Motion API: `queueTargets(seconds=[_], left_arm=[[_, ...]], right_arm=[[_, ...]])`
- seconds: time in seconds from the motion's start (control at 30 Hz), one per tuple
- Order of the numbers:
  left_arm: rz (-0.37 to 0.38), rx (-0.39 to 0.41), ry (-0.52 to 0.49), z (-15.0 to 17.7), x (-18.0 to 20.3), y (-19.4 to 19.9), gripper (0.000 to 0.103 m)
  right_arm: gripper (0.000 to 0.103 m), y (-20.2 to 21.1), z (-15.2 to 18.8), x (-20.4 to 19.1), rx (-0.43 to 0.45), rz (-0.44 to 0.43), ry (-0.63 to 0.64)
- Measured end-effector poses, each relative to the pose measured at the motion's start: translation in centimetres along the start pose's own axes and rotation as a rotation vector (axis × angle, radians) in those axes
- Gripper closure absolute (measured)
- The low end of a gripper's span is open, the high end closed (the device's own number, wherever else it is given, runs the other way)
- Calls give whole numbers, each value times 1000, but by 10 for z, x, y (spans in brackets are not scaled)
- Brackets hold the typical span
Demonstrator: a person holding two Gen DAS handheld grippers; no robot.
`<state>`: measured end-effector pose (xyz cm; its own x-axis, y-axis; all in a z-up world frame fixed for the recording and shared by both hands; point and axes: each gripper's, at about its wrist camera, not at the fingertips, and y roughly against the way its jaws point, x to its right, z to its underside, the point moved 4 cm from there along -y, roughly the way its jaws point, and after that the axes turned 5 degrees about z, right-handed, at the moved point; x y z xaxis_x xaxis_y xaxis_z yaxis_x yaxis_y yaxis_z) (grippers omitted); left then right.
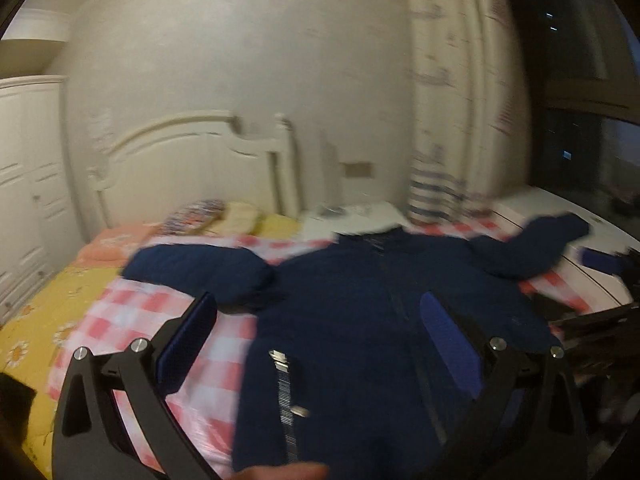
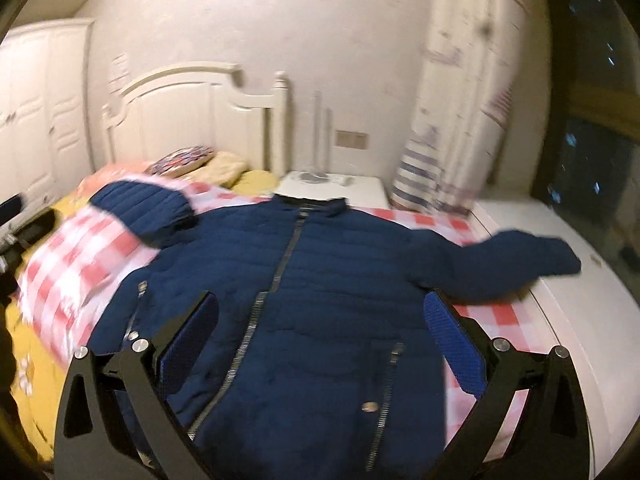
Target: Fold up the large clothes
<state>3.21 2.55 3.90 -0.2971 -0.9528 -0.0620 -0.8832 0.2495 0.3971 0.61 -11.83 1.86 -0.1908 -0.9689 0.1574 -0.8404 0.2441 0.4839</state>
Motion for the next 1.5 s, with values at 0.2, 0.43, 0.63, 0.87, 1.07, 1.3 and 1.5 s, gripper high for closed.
queueTargets(seconds=[0.2,0.43,0.63,0.87,1.07,1.3,1.5], left_arm=[[-50,-14,-13,20,15,-7,2],[-48,-62,43,26,3,-18,2],[-54,-69,39,30,3,-19,2],[-58,-74,45,31,-2,-21,2],[-63,-83,44,34,-3,-25,2],[-65,-82,45,34,-6,-26,2],[-82,-84,50,35,-10,-27,2]], right_arm=[[5,6,4,-6,9,15,8],[5,6,7,0,0,14,-29],[5,4,9,-4,-7,2,-22],[5,1,13,-5,-17,-7,-26],[5,0,16,-7,-21,-16,-21],[5,0,15,-7,-21,-18,-21],[5,-2,17,-8,-28,-21,-15]])
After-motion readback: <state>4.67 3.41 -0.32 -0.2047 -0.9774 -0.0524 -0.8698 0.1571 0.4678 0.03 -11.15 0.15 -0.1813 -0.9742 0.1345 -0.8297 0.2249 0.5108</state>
